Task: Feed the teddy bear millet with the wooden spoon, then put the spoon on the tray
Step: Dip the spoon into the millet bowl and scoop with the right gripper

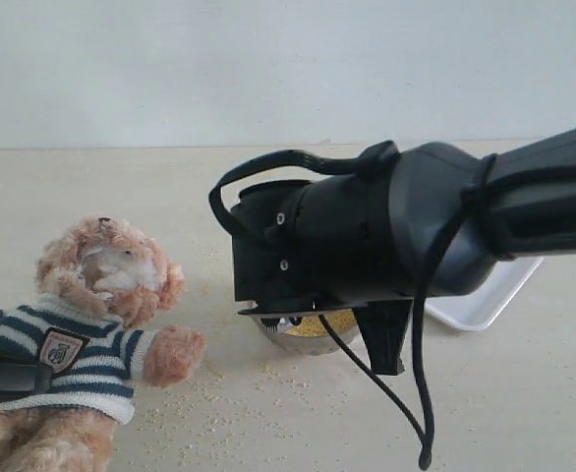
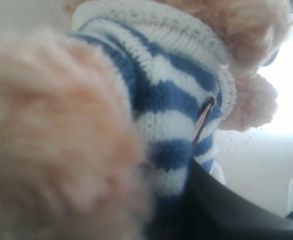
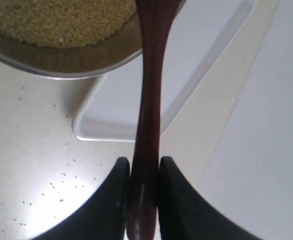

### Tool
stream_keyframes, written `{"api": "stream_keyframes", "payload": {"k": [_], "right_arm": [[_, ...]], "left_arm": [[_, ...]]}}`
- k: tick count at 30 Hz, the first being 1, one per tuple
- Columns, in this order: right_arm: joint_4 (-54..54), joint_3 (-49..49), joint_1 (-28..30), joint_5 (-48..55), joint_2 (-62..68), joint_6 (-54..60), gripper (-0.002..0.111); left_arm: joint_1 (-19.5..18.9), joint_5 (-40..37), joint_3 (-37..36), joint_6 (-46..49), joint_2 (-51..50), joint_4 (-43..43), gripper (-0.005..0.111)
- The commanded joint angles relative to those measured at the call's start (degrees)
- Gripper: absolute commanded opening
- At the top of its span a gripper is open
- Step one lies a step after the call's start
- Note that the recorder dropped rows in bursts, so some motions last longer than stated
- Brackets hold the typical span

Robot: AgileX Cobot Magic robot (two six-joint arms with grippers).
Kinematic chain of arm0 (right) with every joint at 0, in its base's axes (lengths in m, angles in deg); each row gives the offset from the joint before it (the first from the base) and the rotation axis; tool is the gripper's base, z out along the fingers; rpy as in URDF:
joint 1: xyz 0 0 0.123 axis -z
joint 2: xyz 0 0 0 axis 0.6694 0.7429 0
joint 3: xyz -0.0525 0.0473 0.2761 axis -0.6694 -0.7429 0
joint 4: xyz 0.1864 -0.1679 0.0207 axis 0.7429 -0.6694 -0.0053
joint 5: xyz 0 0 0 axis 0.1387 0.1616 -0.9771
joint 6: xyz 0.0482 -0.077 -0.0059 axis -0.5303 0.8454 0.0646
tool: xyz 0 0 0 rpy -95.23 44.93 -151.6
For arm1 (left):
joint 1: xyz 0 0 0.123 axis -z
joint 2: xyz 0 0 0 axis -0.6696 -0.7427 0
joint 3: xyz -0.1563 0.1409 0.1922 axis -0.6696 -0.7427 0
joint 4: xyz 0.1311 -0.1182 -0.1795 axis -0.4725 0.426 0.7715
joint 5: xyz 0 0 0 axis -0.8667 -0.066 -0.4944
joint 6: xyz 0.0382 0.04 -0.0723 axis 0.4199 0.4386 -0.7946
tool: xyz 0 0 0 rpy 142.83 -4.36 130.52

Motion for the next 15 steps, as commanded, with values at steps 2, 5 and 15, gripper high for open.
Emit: {"api": "stream_keyframes", "payload": {"k": [2,5,15], "right_arm": [[-1.2,0.5,-0.2,0.4,1.6,0.6,0.000],[-1.5,0.5,-0.2,0.4,2.5,0.8,0.000],[1.1,0.5,-1.2,0.4,3.8,0.9,0.000]], "left_arm": [[-0.1,-0.4,-0.2,-0.1,0.5,0.8,0.005],[-0.1,-0.4,-0.2,-0.1,0.5,0.8,0.005],[-0.1,-0.4,-0.2,-0.1,0.5,0.8,0.005]]}}
